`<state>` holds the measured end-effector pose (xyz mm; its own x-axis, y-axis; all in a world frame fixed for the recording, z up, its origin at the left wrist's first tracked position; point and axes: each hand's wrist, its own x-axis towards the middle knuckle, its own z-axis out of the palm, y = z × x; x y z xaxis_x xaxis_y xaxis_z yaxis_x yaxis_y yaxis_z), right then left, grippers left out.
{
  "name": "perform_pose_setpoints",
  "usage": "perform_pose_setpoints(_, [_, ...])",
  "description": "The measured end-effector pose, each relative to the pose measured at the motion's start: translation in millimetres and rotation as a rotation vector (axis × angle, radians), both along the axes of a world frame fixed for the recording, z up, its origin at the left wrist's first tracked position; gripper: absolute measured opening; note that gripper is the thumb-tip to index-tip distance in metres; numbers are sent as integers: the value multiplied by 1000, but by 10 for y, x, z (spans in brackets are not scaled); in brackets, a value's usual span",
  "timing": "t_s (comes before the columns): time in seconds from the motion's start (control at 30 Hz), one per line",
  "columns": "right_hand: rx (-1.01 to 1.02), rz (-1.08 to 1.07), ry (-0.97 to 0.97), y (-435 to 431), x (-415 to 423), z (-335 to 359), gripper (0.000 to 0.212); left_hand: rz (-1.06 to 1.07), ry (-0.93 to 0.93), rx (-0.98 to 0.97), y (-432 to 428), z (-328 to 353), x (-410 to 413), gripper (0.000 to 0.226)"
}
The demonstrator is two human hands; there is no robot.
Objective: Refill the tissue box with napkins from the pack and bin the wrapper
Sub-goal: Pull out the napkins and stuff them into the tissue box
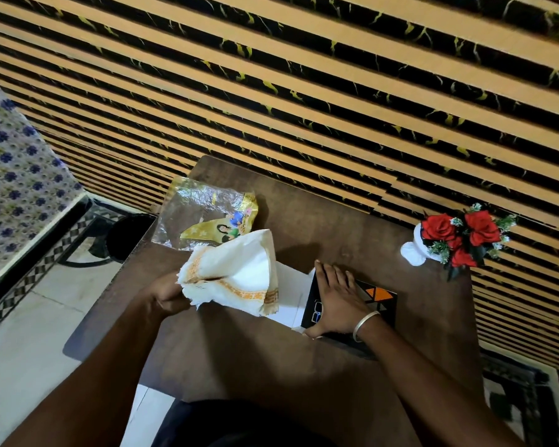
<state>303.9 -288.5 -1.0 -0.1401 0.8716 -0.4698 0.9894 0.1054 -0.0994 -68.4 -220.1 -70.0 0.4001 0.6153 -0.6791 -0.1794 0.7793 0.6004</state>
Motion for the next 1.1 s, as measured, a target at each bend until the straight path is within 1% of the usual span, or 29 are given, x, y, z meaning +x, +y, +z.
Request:
perform_pose_setpoints(0.07, [0,2,21,-36,1,29,150,-54,-121,20,-13,240,347,55])
perform_pose_setpoints(0.13, [19,-4,32,-73,6,44,150,-56,-197,11,-27,429,655,62])
perform_pose_setpoints(0.2, [45,-11,48,-118,18,55,150,-32,-233,-13,-18,483,884,64])
perform_pose_setpoints(0.23, [46,-22,63,-148,32,73,148,-56,-256,-25,-34,508,1016,64])
perform_pose_setpoints(0.33, [35,-52,94,-198,65,152,142,-89,-326,-41,-71,361,1252,61])
perform_pose_setpoints(0.4, [44,-54,92,-213,89,173,143,-89,-321,-61,-98,227,1281,60])
perform_pose_setpoints(0.47, [48,-69,101,-217,120,163,146,-89,-267,-94,-119,98,1226,56])
perform_pose_setpoints(0.5, [50,-71,102,-217,129,155,147,-100,-180,-84,-137,69,1178,48])
perform_pose_setpoints(0.53, [50,-71,101,-219,137,151,148,-107,-72,-44,-155,62,1162,35])
perform_pose_setpoints(0.57, [48,-73,101,-223,144,148,148,-105,-6,-24,-161,23,1171,27])
perform_pose_setpoints(0.63, [46,-75,104,-223,148,141,148,-50,105,-31,-199,57,1214,35])
perform_pose_setpoints(0.67, [47,-75,106,-223,148,138,148,-87,152,-7,-219,101,1235,37])
perform_pose_setpoints(0.7, [50,-74,107,-223,149,130,148,-110,193,39,-232,123,1243,36])
perform_pose_setpoints(0.73, [54,-72,106,-221,145,119,149,-156,238,126,-219,125,1235,32])
perform_pose_setpoints(0.77, [59,-70,100,-221,142,113,149,-164,190,168,-203,120,1220,25])
perform_pose_setpoints(0.8, [62,-67,96,-223,130,106,149,-224,194,263,-184,130,1180,22])
perform_pose_setpoints(0.83, [66,-67,93,-227,118,101,150,-258,206,302,-157,135,1162,26])
perform_pose_setpoints(0.87, [70,-68,93,-232,105,99,149,-291,231,318,-137,191,1171,28])
perform_pose_setpoints(0.93, [76,-67,84,-237,82,98,149,-313,275,351,-89,230,1194,22])
perform_pose_setpoints(1.0, [82,-68,74,-240,66,96,149,-328,315,356,-20,272,1229,23])
perform_pose_setpoints(1.1, [76,-72,76,-241,58,103,149,-338,316,279,33,263,1196,20])
